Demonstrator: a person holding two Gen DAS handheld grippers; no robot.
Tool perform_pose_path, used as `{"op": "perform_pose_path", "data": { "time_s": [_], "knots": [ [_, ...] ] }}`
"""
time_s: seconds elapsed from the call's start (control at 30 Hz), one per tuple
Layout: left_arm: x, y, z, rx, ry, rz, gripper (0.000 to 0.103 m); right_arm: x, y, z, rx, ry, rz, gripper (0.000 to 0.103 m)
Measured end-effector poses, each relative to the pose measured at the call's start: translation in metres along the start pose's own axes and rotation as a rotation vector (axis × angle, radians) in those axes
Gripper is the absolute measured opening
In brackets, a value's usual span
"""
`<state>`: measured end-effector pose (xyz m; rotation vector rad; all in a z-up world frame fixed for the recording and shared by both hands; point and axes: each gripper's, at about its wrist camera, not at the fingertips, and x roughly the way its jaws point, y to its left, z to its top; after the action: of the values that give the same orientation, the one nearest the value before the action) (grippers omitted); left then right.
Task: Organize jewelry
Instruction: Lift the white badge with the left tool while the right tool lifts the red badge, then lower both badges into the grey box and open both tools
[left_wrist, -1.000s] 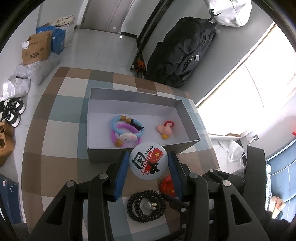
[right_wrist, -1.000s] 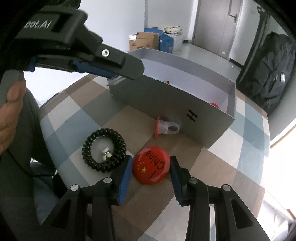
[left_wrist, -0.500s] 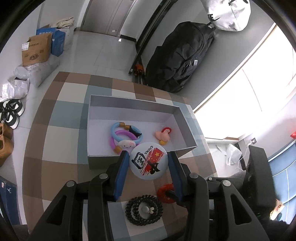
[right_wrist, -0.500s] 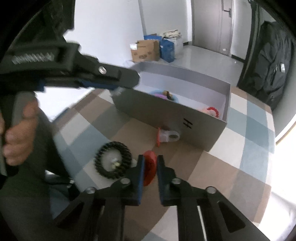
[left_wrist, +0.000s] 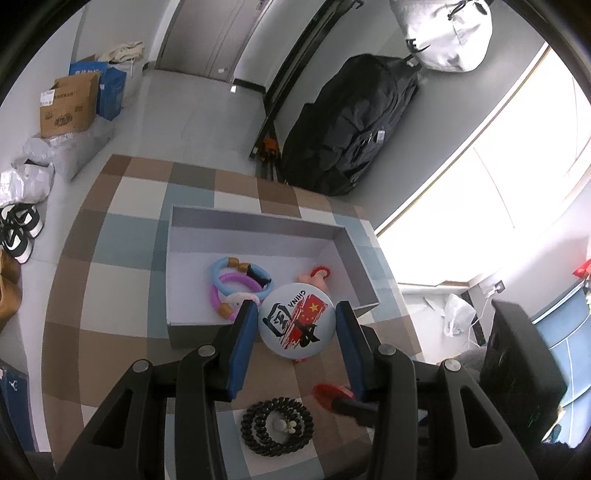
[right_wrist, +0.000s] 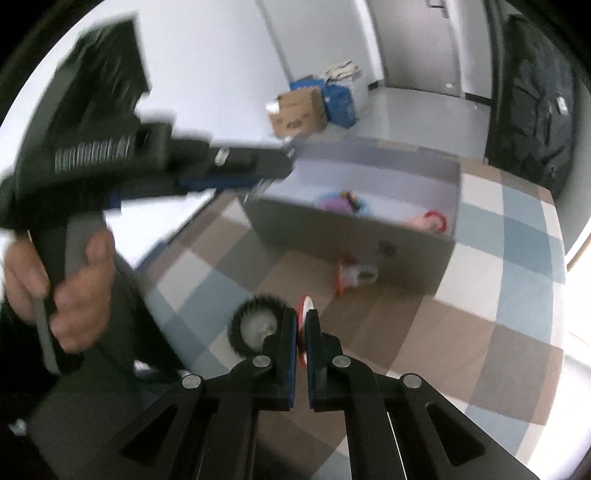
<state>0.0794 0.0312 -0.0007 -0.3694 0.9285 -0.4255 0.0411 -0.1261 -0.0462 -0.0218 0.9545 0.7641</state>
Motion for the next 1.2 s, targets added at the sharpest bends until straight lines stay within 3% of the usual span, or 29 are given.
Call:
{"op": "perform_pose_path", "data": {
  "time_s": [0.37,0.73,1.2],
  "knots": [
    [0.003,0.005,0.019,0.002,-0.050,0.046,0.038,-0.027,-0.020,0.056,0.081,-0.157,0.075,0.003],
    [0.026,0.014,0.039,0.001,-0.035,0.084,0.038,-0.008,-0.053,0.096,0.130,-0.181,0.089,0.003],
    [0.048,0.020,0.043,-0.003,0.024,0.099,0.038,0.015,-0.081,0.099,0.186,-0.156,0.118,0.004]
  ]
}}
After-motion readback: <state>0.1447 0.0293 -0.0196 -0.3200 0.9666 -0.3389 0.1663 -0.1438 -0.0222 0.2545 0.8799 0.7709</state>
